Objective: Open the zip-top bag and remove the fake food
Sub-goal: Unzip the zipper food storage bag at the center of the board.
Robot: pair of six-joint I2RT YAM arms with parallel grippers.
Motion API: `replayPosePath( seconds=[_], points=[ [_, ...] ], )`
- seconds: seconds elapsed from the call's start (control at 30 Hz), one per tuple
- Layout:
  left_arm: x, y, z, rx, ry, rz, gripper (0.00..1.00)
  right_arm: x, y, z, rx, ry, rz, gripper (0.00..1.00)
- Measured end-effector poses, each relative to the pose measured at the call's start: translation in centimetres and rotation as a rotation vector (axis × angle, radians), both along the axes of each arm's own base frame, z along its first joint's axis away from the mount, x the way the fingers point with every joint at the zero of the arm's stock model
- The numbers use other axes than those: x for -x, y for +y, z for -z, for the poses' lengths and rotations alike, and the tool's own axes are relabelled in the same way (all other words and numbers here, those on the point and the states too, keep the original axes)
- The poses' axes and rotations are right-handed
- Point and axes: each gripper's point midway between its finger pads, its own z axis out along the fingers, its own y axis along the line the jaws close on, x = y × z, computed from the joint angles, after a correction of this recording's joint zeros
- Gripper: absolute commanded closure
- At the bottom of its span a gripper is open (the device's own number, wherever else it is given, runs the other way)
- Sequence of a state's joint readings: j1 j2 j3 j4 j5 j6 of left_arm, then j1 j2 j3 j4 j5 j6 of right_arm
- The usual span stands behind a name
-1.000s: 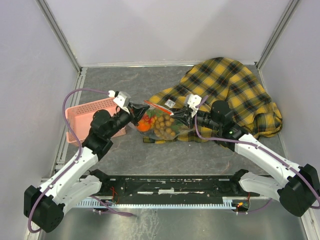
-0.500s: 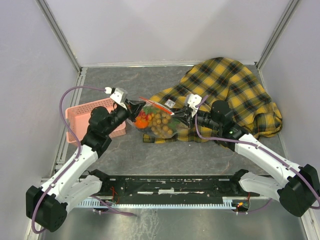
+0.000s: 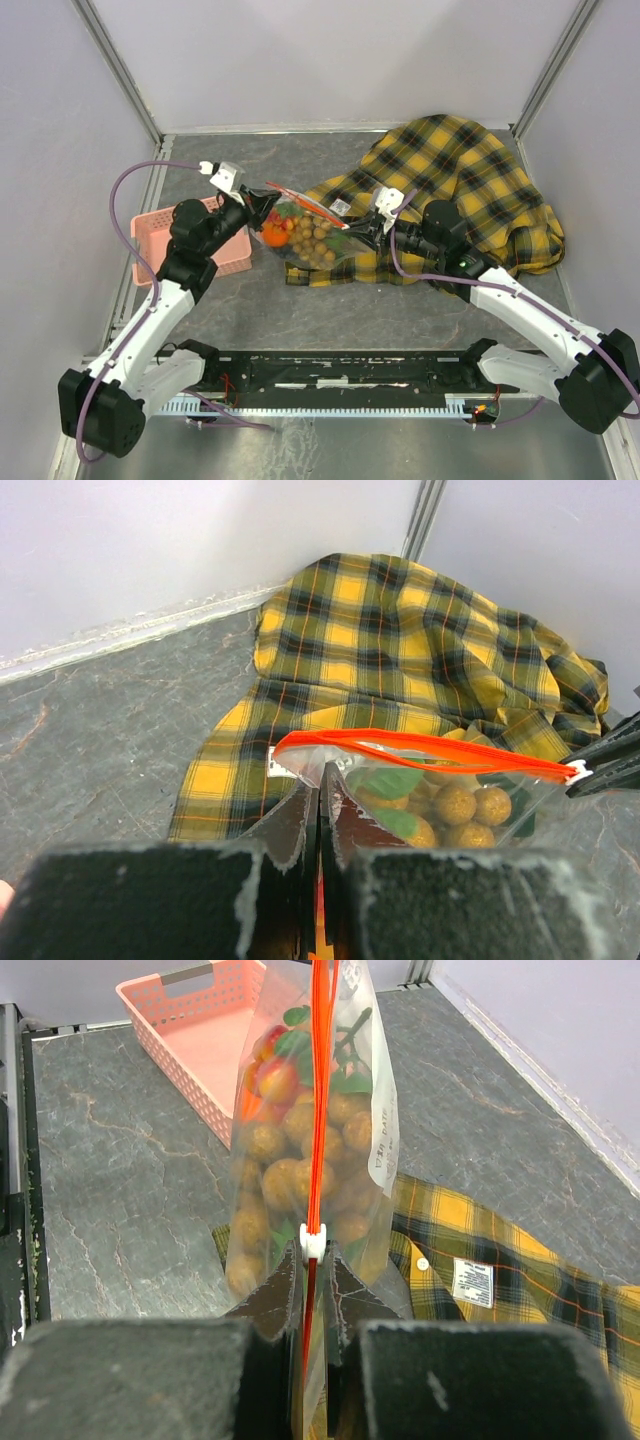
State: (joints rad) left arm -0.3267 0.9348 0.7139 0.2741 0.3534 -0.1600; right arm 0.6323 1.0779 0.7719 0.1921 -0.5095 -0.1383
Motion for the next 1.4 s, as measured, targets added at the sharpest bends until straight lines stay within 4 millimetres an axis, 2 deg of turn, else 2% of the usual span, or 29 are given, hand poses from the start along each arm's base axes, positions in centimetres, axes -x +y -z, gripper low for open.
replayPosePath(
  seconds=[0.63, 0.9, 1.4],
  points=[
    [-2.2, 2.0, -1.1, 0.005, 0.001, -0.013, 0.97, -0.4, -0.4, 0.2, 0.016, 0.015, 0.026, 0.98],
    [-3.4, 2.0, -1.4, 0.021, 0.023, 0.012, 0.97, -0.5, -0.8, 0.6, 0.03, 0.028, 0.051, 0.98],
    [-4.2, 2.1, -1.6, 0.055, 0.029, 0.052, 0.97, -0.6, -1.7, 1.3, 0.064, 0.059, 0.096, 0.98]
  ],
)
